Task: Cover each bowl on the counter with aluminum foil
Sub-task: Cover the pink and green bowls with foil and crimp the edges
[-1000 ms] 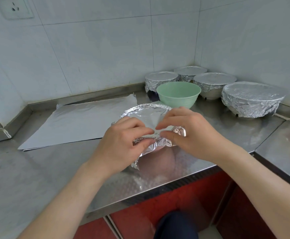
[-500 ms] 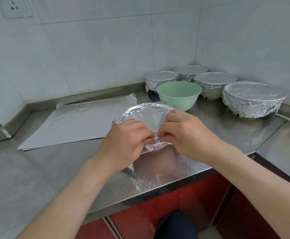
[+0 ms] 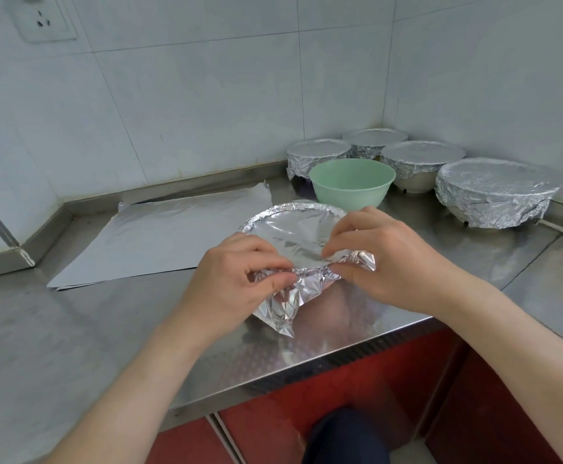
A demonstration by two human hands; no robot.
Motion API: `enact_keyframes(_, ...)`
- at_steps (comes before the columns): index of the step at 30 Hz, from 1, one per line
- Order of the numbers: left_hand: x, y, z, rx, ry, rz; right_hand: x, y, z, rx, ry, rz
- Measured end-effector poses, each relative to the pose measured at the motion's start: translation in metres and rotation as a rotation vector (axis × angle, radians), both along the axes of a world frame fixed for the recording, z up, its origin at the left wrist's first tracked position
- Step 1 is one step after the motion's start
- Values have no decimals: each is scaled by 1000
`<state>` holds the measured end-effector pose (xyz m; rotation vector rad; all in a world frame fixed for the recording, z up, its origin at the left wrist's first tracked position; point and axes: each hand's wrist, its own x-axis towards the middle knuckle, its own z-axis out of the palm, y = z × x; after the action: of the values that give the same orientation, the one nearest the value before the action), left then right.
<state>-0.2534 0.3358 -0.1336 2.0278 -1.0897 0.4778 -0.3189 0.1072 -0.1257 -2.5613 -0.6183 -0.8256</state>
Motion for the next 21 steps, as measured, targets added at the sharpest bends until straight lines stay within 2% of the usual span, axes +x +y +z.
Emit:
enact_keyframes(7, -2, -15, 1, 28, -27, -22, 4, 21, -9, -46, -78, -1)
enact_keyframes(13, -3, -29, 0, 136, -207, 23, 8, 14, -7, -72, -101, -18)
enact_keyframes(17, -12, -51, 4, 74, -230, 27, 1, -11, -6, 45, -49, -89)
enact_keyframes(21, -21, -76, 7, 114, -209, 14, -11, -33, -10, 226, 16, -228)
